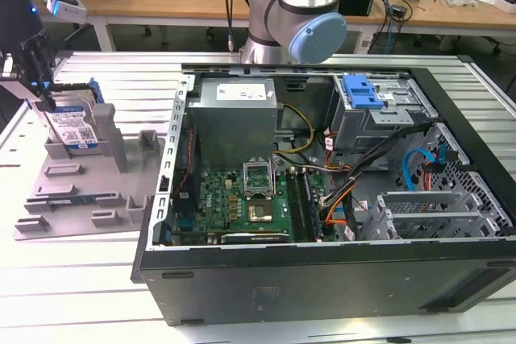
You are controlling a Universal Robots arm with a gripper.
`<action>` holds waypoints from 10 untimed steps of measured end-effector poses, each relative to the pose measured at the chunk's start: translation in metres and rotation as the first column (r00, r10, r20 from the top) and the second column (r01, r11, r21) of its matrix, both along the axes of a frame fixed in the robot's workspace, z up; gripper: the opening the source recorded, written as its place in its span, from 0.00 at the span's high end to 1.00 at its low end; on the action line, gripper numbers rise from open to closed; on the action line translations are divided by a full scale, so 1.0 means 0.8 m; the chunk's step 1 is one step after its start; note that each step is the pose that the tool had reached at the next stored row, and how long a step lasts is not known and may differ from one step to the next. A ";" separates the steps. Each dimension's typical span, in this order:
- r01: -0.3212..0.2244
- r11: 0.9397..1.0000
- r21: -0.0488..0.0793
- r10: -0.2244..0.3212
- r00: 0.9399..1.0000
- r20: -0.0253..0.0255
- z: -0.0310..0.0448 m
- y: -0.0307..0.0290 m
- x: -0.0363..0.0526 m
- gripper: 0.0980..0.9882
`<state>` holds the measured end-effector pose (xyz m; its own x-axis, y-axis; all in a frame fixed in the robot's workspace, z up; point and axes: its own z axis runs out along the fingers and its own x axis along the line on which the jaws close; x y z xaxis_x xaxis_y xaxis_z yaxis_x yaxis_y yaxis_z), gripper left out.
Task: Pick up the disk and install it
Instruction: 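Pick up the disk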
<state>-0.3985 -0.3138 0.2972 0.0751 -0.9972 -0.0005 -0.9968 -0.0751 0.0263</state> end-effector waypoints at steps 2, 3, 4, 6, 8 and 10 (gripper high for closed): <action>0.000 1.000 0.000 0.000 1.000 0.000 0.0000 0.0000 0.000 0.70; 0.000 1.000 0.000 0.000 1.000 0.000 0.0000 0.0000 0.000 0.70; 0.000 1.000 0.000 0.000 1.000 0.000 0.0001 0.0000 0.000 0.70; 0.000 1.000 0.000 0.000 1.000 0.000 0.0016 0.0000 0.000 0.70; 0.000 1.000 0.000 0.000 1.000 0.000 0.0030 0.0000 0.000 0.70; 0.000 1.000 0.000 0.000 1.000 0.000 0.0054 0.0000 0.000 0.70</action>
<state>-0.3985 -0.3138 0.3015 0.0749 -0.9972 -0.0005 -0.9968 -0.0749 0.0263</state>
